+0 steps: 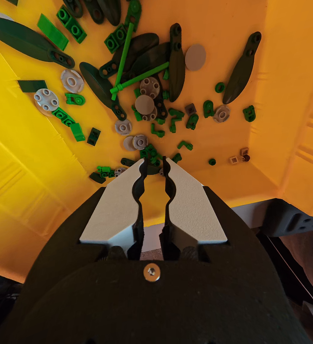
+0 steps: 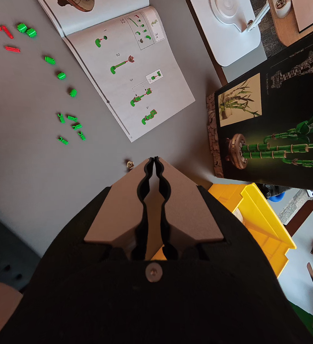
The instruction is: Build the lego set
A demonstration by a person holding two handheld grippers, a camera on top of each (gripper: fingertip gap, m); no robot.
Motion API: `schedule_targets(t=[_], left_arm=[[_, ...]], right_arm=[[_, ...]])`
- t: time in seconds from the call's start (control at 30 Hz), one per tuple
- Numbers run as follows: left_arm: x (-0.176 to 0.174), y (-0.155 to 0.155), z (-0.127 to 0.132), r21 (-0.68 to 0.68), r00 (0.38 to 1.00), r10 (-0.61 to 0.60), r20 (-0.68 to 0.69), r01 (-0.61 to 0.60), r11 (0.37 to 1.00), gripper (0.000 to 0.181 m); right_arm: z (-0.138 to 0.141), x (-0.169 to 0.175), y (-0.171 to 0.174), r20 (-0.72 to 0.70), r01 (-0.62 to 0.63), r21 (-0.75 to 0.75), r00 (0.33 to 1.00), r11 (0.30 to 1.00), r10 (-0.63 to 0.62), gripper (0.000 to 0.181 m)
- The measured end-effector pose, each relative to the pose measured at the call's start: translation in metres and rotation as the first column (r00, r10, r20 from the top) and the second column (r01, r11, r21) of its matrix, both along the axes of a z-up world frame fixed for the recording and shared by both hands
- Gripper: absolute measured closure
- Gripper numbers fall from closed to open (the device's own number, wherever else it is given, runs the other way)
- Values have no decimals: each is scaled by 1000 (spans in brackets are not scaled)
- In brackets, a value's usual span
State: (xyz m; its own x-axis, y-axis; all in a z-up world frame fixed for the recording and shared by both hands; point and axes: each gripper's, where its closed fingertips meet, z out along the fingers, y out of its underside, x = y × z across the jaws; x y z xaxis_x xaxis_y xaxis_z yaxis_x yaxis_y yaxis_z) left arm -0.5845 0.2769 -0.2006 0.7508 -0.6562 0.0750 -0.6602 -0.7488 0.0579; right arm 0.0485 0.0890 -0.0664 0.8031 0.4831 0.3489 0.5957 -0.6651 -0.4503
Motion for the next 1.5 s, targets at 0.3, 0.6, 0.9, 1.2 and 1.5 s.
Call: schedule_targets(t=[0.3, 0.6, 0.9, 1.2, 1.5], left_arm=[[-2, -3, 0, 21, 999, 11, -42, -10, 1000, 166], [2, -2, 0, 65, 992, 105, -63, -101, 993, 166], [1, -2, 3, 79, 989, 138, -58, -133, 988, 169], [2, -2, -3, 42, 983, 181, -17, -180, 983, 169], [5, 0, -4, 53, 987, 156, -24, -155, 987, 174]], right_arm=[[1, 0, -1, -1, -3, 3, 1000, 1000, 3, 181], [2, -1, -2, -4, -10, 7, 1000, 1000, 10, 181], [1, -1, -3, -5, -12, 1, 1000, 1000, 12, 180], [0, -1, -3, -5, -12, -1, 1000, 1000, 12, 180], [-3, -1, -2, 0, -16, -11, 1000, 1000, 16, 181]])
